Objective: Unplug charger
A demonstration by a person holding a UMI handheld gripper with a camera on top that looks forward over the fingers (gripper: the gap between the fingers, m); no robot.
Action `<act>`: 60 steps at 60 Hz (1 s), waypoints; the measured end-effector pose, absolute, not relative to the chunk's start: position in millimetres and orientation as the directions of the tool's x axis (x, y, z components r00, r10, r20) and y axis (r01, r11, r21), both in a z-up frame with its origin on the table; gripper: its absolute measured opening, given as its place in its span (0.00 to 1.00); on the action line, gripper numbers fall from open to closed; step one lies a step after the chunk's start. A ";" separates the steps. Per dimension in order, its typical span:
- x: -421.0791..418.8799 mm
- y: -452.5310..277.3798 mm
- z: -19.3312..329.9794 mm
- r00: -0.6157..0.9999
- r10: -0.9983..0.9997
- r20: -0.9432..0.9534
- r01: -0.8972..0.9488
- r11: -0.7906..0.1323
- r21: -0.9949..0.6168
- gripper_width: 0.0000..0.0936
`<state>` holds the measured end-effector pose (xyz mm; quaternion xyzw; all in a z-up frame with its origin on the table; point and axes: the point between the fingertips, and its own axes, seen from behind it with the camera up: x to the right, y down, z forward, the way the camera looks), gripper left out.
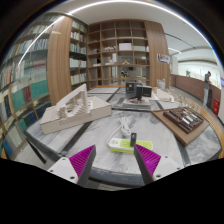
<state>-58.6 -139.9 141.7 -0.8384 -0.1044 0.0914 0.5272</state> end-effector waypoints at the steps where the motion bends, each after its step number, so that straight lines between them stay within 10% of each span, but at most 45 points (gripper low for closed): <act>1: -48.8 -126.8 137.4 0.964 0.263 -0.036 0.081 -0.422 -0.903 0.84; 22: -15.7 14.7 55.6 0.988 0.134 0.080 0.130 -0.429 -0.894 0.78; 26: -19.0 29.5 44.4 0.983 0.156 0.094 0.152 -0.420 -0.894 0.69; 33: -19.4 41.6 26.4 0.974 0.171 0.150 0.209 -0.412 -0.887 0.22; 47: -23.4 45.0 26.4 0.986 0.150 0.072 0.128 -0.409 -0.904 0.07; 54: -22.9 43.6 36.7 0.989 0.144 0.030 0.085 -0.389 -0.917 0.05; 60: -2.3 39.0 148.8 0.993 0.107 0.051 0.067 -0.155 -0.986 0.05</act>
